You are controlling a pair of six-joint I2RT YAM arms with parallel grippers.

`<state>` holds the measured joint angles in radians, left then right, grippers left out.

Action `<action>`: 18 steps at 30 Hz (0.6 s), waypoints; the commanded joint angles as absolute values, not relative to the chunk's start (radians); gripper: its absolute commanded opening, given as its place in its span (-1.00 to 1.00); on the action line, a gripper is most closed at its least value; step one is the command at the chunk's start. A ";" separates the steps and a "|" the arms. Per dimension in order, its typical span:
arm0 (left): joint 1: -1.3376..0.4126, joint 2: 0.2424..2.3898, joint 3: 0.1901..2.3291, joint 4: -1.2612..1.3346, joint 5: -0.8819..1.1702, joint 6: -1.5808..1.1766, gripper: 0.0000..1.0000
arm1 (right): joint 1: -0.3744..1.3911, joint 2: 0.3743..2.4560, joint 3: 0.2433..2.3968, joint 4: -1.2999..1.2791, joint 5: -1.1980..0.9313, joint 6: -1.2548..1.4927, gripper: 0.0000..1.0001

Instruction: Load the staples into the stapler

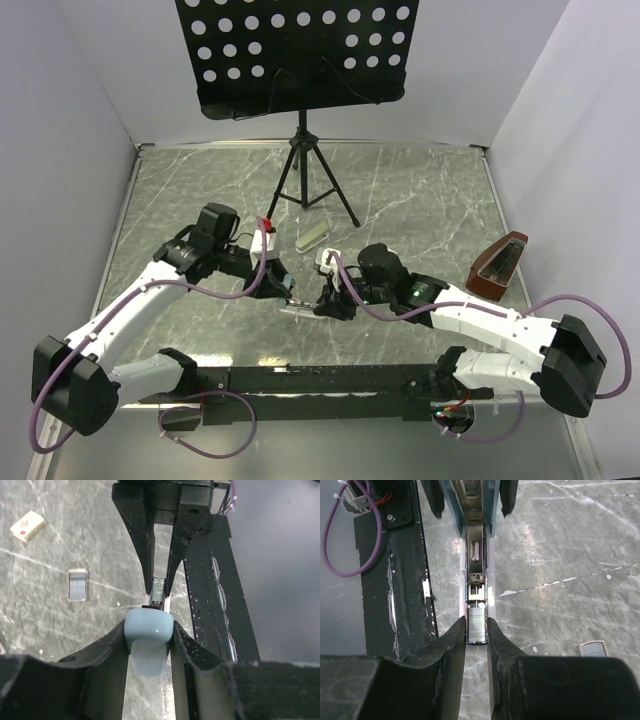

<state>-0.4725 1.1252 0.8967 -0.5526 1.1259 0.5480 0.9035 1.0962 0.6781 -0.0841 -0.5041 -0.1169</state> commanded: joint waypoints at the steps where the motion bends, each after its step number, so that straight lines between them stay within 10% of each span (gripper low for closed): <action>1: -0.520 1.117 0.891 -0.506 1.108 0.456 -0.66 | 0.905 1.114 0.689 0.035 -0.492 -0.140 -1.00; 18: -0.627 1.143 0.894 -0.334 1.037 0.264 -0.98 | 0.905 1.158 0.739 0.093 -0.512 -0.104 -0.92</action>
<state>-0.5827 1.1324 0.8555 -0.3759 0.9859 0.3325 0.9035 1.1599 0.6868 -0.0528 -0.5259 -0.1108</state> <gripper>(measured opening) 0.384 0.270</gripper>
